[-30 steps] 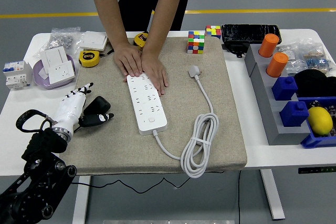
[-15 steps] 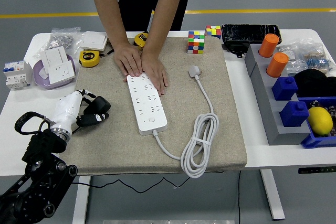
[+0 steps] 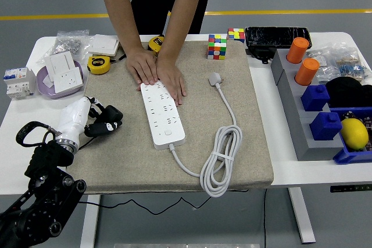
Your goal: Pick up the plug,place it near the board,insert it into the board,press the button
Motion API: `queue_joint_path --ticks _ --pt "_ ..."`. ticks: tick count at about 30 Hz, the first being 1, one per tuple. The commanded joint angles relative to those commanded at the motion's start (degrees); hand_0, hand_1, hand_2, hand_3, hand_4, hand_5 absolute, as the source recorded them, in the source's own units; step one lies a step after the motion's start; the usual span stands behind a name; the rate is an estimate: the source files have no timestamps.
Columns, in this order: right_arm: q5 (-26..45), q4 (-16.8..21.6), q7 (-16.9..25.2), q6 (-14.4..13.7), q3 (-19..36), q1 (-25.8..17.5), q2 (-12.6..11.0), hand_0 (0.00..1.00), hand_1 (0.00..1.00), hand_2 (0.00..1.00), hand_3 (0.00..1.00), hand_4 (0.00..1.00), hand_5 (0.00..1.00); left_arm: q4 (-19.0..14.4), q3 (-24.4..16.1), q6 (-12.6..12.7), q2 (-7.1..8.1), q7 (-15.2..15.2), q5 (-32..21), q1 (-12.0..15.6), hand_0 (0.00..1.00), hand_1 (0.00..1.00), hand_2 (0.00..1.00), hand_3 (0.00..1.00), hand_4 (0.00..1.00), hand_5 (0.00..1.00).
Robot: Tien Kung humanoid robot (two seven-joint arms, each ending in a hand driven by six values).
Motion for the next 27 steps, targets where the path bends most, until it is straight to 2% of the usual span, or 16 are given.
queue_joint_path --ticks 2,3,8,9,11,14,18,20,22,26,27 --pt "0.06 0.0 0.01 -0.03 0.02 0.01 0.02 0.798 0.704 0.712 0.752 0.998 0.948 -0.01 0.15 0.6 0.07 -0.28 0.0 -0.02 0.529 0.392 0.311 0.324 0.458 0.313" --pt "0.09 0.0 0.01 -0.04 0.01 0.02 0.03 0.798 0.704 0.712 0.752 0.998 0.956 -0.06 0.27 0.93 0.14 -0.4 0.0 -0.07 0.495 0.368 0.303 0.324 0.435 0.251" --pt "0.2 0.0 0.01 -0.06 -0.03 0.12 0.06 0.798 0.704 0.712 0.752 0.998 0.956 -0.69 1.21 1.32 0.65 -0.27 0.0 -0.81 0.495 0.368 0.303 0.324 0.435 0.251" --pt "0.25 0.0 0.03 -0.07 -0.07 0.15 0.04 0.799 0.704 0.712 0.752 0.998 0.964 -1.03 1.6 1.3 0.9 -0.32 0.0 -1.14 0.498 0.366 0.299 0.324 0.401 0.212" --pt "0.26 0.0 0.02 -0.08 -0.04 0.18 0.04 0.799 0.704 0.712 0.752 0.998 0.964 -1.29 2.1 1.36 1.19 -0.49 0.0 -1.52 0.498 0.366 0.299 0.324 0.401 0.212" --pt "0.25 0.0 -0.02 -0.09 0.02 0.23 0.02 0.799 0.704 0.712 0.752 0.998 0.964 -1.52 4.16 1.67 2.45 -1.22 0.0 -3.36 0.498 0.366 0.299 0.324 0.401 0.212" --pt "0.41 0.0 -0.03 -0.11 -0.15 0.28 -0.03 0.795 0.704 0.712 0.752 0.998 0.966 -1.72 7.3 1.13 4.66 -3.7 0.0 -6.69 0.499 0.365 0.297 0.323 0.394 0.199" --pt "0.38 0.0 -0.08 -0.11 -0.14 0.33 -0.09 0.795 0.704 0.712 0.752 0.998 0.966 -1.53 9.99 -1.09 6.41 -7.35 0.0 -9.47 0.499 0.365 0.297 0.323 0.394 0.199" --pt "0.41 0.0 -0.1 -0.12 -0.24 0.41 -0.2 0.795 0.704 0.712 0.752 0.998 0.969 -1.25 12.85 -2.22 7.67 -10.09 0.0 -11.86 0.514 0.379 0.298 0.321 0.388 0.178" --pt "0.48 0.0 -0.09 -0.14 -0.51 0.53 -0.36 0.795 0.704 0.712 0.752 0.998 0.969 -1.15 17.48 -2.93 9.08 -11.98 0.0 -14.93 0.514 0.379 0.298 0.321 0.388 0.178" --pt "0.39 0.0 -0.13 -0.14 -0.5 0.61 -0.4 0.795 0.704 0.711 0.752 0.998 0.971 -0.9 19.47 -3.05 9.61 -12.33 0.0 -16.3 0.511 0.394 0.302 0.318 0.39 0.144"
